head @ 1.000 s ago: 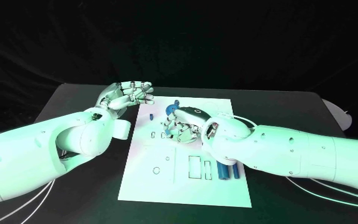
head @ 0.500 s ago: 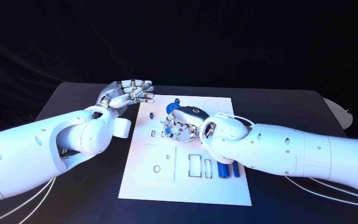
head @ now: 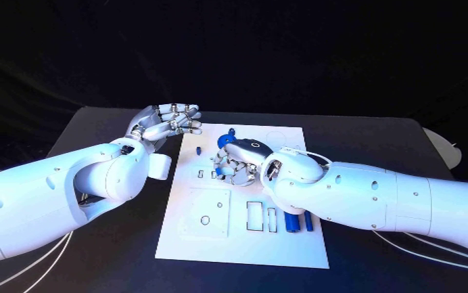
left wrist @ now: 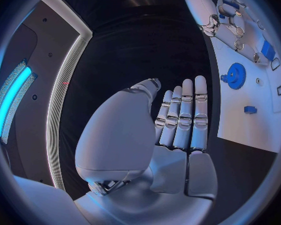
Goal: Assemble the parts on the task board
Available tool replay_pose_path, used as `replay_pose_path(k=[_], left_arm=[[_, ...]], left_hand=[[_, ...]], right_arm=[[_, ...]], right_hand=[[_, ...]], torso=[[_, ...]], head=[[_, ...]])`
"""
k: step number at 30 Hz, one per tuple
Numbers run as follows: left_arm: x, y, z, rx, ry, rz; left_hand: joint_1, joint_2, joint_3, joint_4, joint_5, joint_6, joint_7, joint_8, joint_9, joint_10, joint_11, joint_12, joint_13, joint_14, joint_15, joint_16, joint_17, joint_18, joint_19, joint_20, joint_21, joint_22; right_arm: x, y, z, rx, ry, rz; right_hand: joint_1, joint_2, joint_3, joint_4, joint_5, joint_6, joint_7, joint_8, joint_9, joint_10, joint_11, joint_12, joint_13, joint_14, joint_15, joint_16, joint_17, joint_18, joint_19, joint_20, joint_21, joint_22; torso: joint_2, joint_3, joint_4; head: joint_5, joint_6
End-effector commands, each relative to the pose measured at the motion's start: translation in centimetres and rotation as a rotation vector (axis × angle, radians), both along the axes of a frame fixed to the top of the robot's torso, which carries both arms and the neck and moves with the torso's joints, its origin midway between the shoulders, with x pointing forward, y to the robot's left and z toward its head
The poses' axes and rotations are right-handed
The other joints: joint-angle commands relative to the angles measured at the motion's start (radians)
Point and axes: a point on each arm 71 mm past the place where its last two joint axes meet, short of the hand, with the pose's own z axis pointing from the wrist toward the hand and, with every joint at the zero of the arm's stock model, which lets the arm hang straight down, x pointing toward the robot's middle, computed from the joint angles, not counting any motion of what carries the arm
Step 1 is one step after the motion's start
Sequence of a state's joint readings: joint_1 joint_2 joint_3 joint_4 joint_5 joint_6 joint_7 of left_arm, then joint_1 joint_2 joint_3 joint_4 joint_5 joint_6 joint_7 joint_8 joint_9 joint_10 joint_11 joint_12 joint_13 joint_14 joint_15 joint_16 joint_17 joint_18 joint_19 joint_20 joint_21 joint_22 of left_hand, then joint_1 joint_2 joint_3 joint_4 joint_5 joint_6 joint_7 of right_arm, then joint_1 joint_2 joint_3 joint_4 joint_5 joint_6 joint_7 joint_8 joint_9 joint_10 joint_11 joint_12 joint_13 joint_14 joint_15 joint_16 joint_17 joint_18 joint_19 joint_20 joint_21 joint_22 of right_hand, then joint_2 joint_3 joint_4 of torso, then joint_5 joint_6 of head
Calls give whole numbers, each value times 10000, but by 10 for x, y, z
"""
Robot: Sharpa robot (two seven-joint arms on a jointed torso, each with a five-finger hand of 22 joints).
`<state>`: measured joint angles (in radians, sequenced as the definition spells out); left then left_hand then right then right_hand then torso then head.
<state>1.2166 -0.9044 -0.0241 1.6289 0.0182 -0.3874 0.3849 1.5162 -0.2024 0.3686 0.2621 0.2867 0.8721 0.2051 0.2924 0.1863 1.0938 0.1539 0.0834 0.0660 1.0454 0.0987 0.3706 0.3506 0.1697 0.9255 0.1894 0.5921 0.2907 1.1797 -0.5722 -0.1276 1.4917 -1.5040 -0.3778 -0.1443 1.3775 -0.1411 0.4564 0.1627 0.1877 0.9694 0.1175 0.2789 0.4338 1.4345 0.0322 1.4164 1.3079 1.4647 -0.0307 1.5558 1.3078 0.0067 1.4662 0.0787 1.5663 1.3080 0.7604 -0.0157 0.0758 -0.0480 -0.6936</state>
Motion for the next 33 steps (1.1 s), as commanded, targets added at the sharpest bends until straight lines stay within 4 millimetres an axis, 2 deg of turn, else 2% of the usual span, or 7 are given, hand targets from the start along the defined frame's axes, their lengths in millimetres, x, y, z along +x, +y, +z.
replay_pose_path(k=[1,12,26,33], left_arm=[[-1,-2,1,-95,-57,-183],[-1,-1,1,-88,-47,-174],[-1,-1,1,-83,-40,-170],[-1,-1,1,-82,-36,-169]], left_hand=[[80,32,61,-13,-56,14,7,-40,13,60,-28,-36,11,6,-14,-36,8,90,-83,-2,34,8],[80,32,61,-13,-56,14,7,-40,13,60,-28,-36,11,6,-14,-36,8,90,-83,-2,34,8],[80,32,61,-13,-56,14,7,-40,13,60,-28,-36,11,6,-14,-36,8,90,-83,-2,34,8],[80,32,61,-13,-56,14,7,-40,13,60,-28,-36,11,6,-14,-36,8,90,-83,-2,34,8]], right_arm=[[-1,-2,-8,-568,279,-23],[-2,-3,-8,-631,213,-69],[-2,-4,-7,-570,9,-225],[-3,-3,-6,-468,-85,-268]], right_hand=[[-146,-35,42,45,10,155,-117,555,472,-25,-35,-42,916,965,-52,14,2194,-67,1046,-42,45,2628],[-285,-119,28,84,78,112,-110,572,475,-51,-30,-75,890,963,-49,10,2186,-67,1046,-41,45,2628],[-768,-439,-101,291,27,-37,-48,572,447,-179,24,-223,759,958,-9,0,2163,-67,1046,-13,45,2628],[-882,-510,-130,354,-16,-121,-15,545,425,-222,51,-269,719,956,13,-3,2154,-67,1046,3,45,2628]], torso=[[2,-6,6],[-2,0,3],[0,-3,-5],[-1,-4,-6]], head=[[1,-10],[20,-34],[38,-49],[24,-41]])
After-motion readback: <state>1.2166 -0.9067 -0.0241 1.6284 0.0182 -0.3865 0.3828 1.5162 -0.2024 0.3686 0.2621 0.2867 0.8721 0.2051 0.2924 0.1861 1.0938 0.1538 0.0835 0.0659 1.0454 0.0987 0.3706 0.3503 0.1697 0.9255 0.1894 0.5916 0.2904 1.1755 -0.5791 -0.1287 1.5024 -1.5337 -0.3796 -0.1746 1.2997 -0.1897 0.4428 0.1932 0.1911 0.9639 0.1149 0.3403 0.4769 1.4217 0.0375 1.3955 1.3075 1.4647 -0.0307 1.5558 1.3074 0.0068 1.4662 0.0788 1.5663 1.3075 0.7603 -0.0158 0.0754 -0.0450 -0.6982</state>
